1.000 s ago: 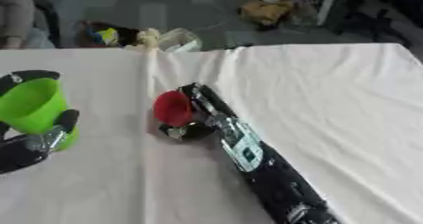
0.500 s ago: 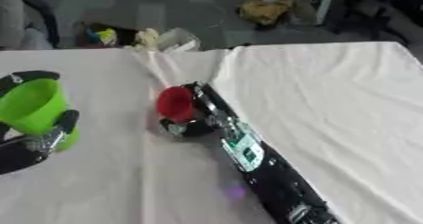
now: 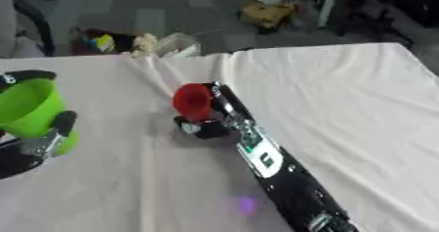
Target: Pour the contents of one cup into another cup.
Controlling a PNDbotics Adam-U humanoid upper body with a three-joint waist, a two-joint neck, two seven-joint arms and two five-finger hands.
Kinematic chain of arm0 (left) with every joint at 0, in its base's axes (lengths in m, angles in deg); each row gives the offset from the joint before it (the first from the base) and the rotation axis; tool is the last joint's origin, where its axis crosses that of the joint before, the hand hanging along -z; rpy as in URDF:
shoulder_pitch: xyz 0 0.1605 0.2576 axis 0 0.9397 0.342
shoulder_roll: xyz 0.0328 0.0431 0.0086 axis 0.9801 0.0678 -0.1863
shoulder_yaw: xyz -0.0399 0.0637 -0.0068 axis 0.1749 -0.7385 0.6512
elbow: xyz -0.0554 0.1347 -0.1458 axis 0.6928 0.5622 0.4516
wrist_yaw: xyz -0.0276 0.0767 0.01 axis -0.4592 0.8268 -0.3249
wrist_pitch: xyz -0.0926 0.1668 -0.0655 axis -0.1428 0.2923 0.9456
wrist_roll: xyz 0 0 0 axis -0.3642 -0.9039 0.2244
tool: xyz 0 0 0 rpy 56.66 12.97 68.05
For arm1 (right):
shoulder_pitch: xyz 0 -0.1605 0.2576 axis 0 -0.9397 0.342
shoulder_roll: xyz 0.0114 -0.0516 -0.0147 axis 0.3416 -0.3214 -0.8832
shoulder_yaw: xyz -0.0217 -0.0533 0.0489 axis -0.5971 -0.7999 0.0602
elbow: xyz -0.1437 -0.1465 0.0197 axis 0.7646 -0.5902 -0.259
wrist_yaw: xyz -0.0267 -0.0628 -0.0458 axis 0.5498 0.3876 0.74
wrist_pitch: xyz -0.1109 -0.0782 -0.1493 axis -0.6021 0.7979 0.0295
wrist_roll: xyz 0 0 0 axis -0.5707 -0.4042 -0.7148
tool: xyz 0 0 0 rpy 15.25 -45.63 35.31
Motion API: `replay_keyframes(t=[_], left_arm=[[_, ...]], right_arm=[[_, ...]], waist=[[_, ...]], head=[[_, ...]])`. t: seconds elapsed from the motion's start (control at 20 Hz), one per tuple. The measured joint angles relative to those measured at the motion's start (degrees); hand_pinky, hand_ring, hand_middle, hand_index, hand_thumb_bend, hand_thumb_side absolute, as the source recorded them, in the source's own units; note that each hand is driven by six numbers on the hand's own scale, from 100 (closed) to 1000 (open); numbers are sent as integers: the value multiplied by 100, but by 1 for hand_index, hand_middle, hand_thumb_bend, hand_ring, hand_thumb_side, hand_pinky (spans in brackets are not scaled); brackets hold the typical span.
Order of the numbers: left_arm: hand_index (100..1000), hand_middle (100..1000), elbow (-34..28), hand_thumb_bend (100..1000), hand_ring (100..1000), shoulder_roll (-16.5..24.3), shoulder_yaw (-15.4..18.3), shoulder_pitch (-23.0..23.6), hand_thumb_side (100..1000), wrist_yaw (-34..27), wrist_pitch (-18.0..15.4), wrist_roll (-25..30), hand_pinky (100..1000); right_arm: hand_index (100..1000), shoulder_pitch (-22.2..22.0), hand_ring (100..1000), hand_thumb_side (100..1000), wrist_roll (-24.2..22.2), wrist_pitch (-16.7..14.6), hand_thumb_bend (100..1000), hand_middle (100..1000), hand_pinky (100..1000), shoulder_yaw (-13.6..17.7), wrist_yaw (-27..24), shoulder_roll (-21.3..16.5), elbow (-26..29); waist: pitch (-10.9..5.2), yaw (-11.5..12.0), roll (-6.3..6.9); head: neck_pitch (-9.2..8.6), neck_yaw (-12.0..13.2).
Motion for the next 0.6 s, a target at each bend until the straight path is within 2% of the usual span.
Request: replay_keyframes(t=[0.4, 0.6], left_arm=[[769, 471, -3, 100, 259, 130, 75, 83, 260, -9, 36, -48, 411], [768, 471, -89, 100, 255, 343, 84, 156, 246, 12, 64, 15, 411]], right_arm=[[378, -180, 689, 100, 63, 109, 100, 191, 504, 76, -211, -144, 240], [376, -303, 693, 100, 27, 145, 100, 187, 507, 76, -237, -213, 411]], waist=[[-73, -157, -1], [-112, -201, 4]], head=[[10, 33], [22, 48]])
